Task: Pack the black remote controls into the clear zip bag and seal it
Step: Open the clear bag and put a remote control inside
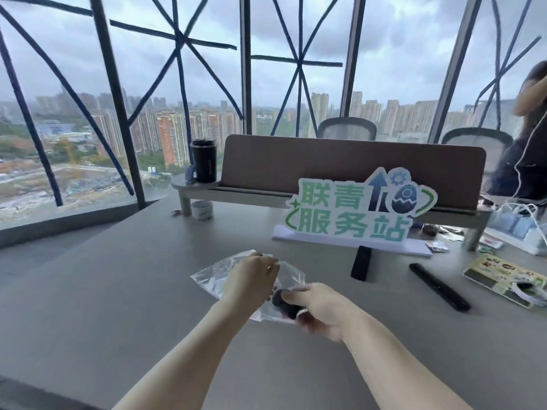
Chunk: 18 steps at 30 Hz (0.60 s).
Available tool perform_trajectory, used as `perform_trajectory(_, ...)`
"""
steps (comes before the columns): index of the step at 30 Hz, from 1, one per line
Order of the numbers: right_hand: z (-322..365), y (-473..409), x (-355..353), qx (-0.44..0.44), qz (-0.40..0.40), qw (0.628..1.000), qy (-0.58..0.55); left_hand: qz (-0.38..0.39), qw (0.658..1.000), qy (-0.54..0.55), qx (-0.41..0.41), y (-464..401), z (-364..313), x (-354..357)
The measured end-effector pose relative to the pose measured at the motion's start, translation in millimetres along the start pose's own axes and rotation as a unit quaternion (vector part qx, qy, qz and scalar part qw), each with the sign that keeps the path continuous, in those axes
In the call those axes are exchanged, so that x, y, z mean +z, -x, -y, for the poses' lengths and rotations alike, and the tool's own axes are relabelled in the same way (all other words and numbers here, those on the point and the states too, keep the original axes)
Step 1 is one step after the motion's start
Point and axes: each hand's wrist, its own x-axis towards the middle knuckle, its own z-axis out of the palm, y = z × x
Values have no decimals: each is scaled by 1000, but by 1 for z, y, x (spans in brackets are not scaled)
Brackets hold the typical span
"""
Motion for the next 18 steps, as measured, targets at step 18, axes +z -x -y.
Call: perform_trajectory(18, -56, -143, -141, 102, -425, 853, 285, -10, 999, 28, 24, 16, 14, 42)
